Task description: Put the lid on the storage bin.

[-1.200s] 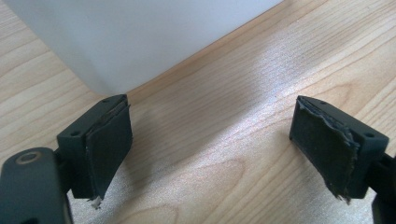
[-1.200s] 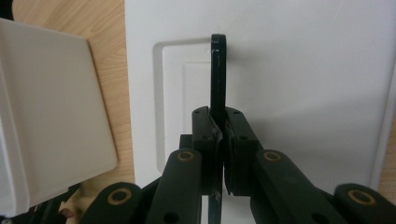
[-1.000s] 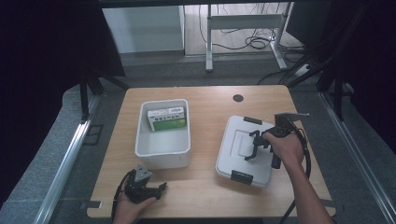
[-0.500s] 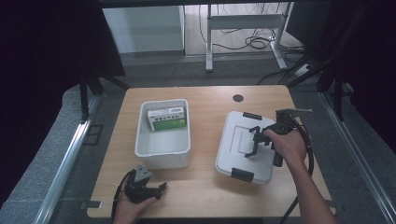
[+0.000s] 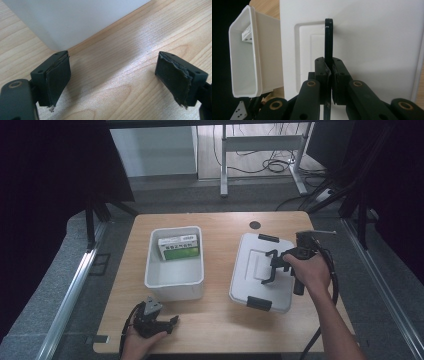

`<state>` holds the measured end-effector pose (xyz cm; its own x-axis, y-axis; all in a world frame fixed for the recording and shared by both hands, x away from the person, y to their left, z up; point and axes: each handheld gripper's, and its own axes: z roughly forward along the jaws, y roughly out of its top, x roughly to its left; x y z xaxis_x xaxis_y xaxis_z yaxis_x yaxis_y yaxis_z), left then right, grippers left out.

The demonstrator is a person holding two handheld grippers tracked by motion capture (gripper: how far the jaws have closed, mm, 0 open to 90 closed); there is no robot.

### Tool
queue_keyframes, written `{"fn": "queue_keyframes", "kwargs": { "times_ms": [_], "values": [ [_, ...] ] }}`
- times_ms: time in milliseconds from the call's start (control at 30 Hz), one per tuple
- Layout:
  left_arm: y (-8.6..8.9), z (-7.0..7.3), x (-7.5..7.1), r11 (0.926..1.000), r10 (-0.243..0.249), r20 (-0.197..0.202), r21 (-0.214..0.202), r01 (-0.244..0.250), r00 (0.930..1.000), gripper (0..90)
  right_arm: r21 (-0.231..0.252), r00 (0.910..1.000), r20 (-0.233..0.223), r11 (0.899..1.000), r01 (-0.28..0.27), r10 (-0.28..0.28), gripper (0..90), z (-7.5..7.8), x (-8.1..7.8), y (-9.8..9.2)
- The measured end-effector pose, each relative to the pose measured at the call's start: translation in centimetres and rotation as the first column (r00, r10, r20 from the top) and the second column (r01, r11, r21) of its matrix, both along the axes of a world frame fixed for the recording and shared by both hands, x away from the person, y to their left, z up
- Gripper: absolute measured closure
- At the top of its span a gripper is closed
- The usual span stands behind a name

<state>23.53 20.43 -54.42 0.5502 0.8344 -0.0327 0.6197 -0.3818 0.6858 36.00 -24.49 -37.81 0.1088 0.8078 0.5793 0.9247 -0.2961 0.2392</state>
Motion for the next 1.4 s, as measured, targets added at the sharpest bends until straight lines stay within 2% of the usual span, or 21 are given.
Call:
{"fn": "queue_keyframes", "kwargs": {
  "times_ms": [533, 1400],
  "values": [
    [0.0, 0.0, 0.0, 1.0000, -0.001, -0.002, 0.001, 0.001, 1.0000, 13.0, 0.006, 0.9984, 0.040, 0.999, -0.039, 0.039, 84.3, 2.2, 0.2, 1.1],
    [0.0, 0.0, 0.0, 1.0000, -0.003, -0.001, 0.001, 0.003, 1.0000, 13.0, -0.006, 0.9940, 0.069, 0.996, -0.085, 0.085, 84.2, 4.0, 0.8, 3.1]
  ]
}}
